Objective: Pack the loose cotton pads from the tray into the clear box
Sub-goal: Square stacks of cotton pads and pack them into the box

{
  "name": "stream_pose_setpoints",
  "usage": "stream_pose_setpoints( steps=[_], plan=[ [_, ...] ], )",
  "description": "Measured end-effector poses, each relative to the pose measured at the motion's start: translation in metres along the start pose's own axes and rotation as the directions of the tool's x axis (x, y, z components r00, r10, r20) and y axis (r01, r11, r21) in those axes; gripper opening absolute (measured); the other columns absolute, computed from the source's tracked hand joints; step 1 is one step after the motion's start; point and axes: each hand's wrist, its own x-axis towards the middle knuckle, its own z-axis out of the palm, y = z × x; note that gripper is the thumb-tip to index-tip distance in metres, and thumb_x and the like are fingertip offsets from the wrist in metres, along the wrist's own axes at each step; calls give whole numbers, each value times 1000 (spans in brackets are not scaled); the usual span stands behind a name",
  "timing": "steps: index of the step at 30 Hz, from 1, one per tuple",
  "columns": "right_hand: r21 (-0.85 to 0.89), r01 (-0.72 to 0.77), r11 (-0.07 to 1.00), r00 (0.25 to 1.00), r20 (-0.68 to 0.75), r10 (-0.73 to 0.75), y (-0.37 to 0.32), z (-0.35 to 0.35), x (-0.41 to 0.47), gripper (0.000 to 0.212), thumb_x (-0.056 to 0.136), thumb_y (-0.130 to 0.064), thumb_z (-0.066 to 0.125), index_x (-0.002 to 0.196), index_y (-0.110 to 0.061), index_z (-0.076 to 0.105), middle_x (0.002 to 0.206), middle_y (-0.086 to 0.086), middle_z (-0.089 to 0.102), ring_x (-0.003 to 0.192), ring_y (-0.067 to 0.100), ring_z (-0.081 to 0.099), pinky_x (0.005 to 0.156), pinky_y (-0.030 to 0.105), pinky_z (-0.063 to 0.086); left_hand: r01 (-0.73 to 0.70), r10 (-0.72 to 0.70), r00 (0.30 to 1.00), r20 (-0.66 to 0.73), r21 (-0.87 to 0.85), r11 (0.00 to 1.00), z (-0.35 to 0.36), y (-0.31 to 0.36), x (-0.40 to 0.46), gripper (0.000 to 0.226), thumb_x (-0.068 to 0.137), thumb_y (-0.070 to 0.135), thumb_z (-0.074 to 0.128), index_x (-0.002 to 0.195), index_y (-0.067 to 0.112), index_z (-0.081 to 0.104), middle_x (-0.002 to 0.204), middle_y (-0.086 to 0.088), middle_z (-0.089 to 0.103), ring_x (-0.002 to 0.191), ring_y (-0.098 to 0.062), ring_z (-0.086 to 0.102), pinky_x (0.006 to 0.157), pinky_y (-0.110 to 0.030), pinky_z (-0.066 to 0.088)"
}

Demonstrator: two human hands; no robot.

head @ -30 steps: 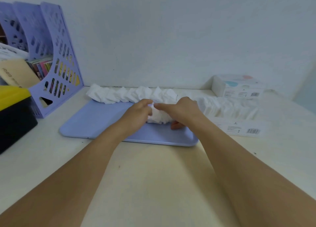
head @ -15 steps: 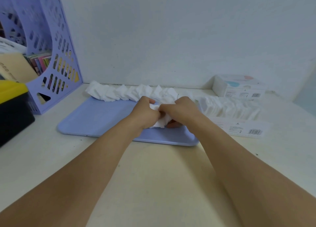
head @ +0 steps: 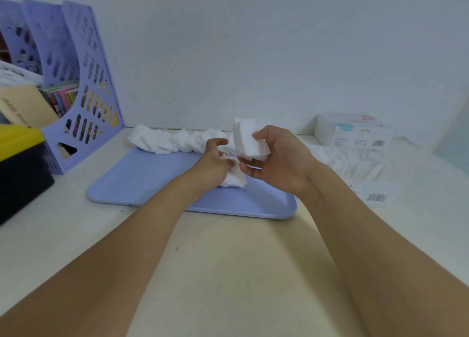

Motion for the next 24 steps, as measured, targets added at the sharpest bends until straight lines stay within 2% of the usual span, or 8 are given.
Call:
stream_pose_setpoints(
  steps=[4, 6, 10, 14, 17, 19, 21, 24],
  plan=[
    [-58, 52, 997, 997, -56, -55, 3, 0, 3, 20, 92, -9, 54, 110, -7, 62, 96, 14, 65, 81, 28, 61, 70, 33, 52, -161, 171, 952, -254, 60, 985, 6, 7, -10, 26, 105, 32, 43, 127, 21, 51, 123, 2, 55, 115, -17, 53, 86, -25, 41],
    [-111, 108, 988, 991, -72, -116, 4, 0, 6, 18, 92, -9, 56, 108, -9, 64, 99, 13, 65, 82, 25, 61, 70, 31, 54, -266, 250, 905, -343, 2, 964, 8, 14, -16, 45, 102, 52, 41, 130, 19, 53, 124, 7, 57, 115, -12, 53, 90, -22, 38],
    [-227, 235, 945, 970, -7, -243, 12, 11, 6, 16, 94, -11, 51, 98, -9, 67, 92, 4, 71, 90, 19, 67, 77, 33, 56, -152, 101, 981, -168, -328, 932, 21, 23, -21, 70, 78, 68, 50, 132, 25, 53, 120, 7, 67, 112, -11, 64, 101, -38, 50],
    [-360, 223, 906, 975, 87, -206, 19, 27, 1, 40, 92, -40, 54, 110, -8, 69, 114, 7, 72, 113, 21, 65, 102, 40, 46, -70, 2, 989, -147, -464, 883, 25, 17, -19, 56, 93, 60, 48, 132, 21, 57, 115, 7, 73, 106, -9, 69, 100, -39, 53],
    [-730, 331, 598, 932, 156, -326, 14, 23, -6, 67, 94, -39, 60, 154, -22, 36, 160, 0, 35, 147, 16, 32, 114, 33, 31, -53, 37, 999, -40, -568, 821, 15, 18, -22, 33, 106, 37, 44, 125, 19, 64, 110, 8, 76, 99, -3, 72, 90, -32, 56],
    [-815, 489, 312, 831, 326, -451, 5, 17, -13, 99, 80, -33, 72, 160, -31, 14, 166, -7, 14, 152, 14, 14, 115, 31, 26, -59, 97, 995, 37, -563, 824, 6, 19, -25, 34, 106, 34, 46, 131, 15, 61, 123, -2, 72, 111, -14, 70, 97, -41, 54],
    [-831, 554, 48, 758, 479, -442, -1, 11, -17, 111, 70, -27, 80, 160, -32, 16, 166, -4, 13, 152, 17, 10, 112, 29, 25, -55, 120, 987, 104, -486, 872, 0, 23, -28, 35, 105, 33, 50, 133, 14, 61, 125, -5, 71, 115, -21, 68, 97, -46, 55],
    [-854, 468, -225, 764, 520, -381, 1, 8, -15, 114, 69, -21, 82, 161, -24, 15, 160, 0, 27, 147, 21, 23, 105, 31, 38, -55, 125, 981, 149, -404, 913, 3, 28, -30, 32, 102, 28, 53, 126, 10, 65, 114, -8, 73, 108, -27, 69, 85, -44, 55]
  ],
)
